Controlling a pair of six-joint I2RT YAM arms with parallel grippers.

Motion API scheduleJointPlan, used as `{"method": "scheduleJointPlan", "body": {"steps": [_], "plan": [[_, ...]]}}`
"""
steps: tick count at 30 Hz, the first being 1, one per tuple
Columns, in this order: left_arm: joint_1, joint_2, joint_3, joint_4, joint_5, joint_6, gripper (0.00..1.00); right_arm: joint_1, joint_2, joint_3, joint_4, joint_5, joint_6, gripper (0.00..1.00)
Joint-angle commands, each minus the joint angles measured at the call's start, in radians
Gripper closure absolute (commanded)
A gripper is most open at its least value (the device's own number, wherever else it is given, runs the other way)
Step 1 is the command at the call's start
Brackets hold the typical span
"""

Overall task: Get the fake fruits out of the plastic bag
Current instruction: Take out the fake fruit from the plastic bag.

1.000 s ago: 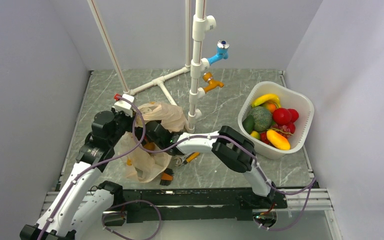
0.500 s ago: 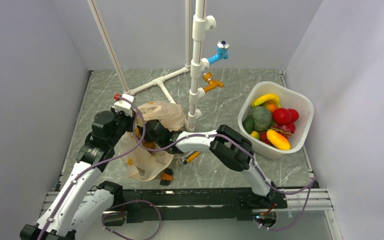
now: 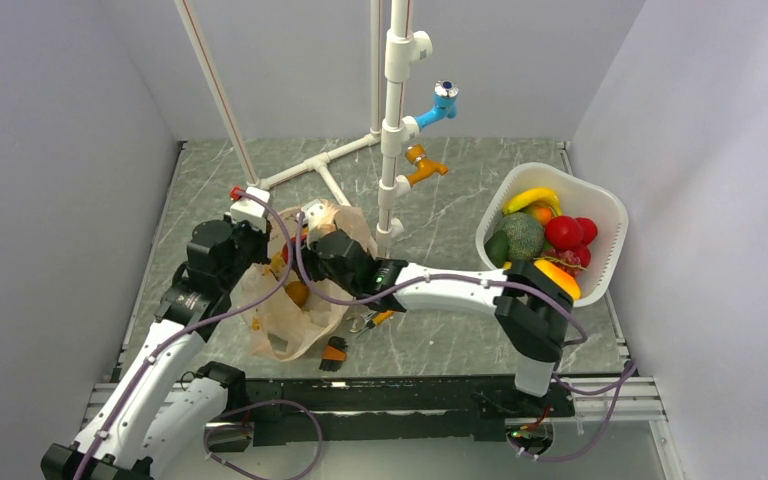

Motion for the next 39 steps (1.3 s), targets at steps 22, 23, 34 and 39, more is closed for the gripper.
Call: {"method": "scheduleJointPlan", "body": {"steps": [22, 23, 34, 39], "plan": [[-0.003, 0.025, 0.040, -0.008, -0.017, -0.003, 1.00, 0.020, -0.617, -0.431, 0.250, -0.458, 0.060, 1.00], [-0.004, 0.024, 0.042, -0.009, -0.020, -0.003, 1.00, 0.019, -0.636, -0.438, 0.243, -0.445, 0.063, 1.00], [-0.010, 0.027, 0.046, -0.019, -0.034, -0.005, 1.00, 0.018, -0.908, -0.570, 0.117, 0.101, -0.034, 1.00], [-0.014, 0.024, 0.047, -0.020, -0.038, -0.006, 1.00, 0.008, -1.026, -0.659, 0.097, 0.424, -0.076, 1.00]]}}
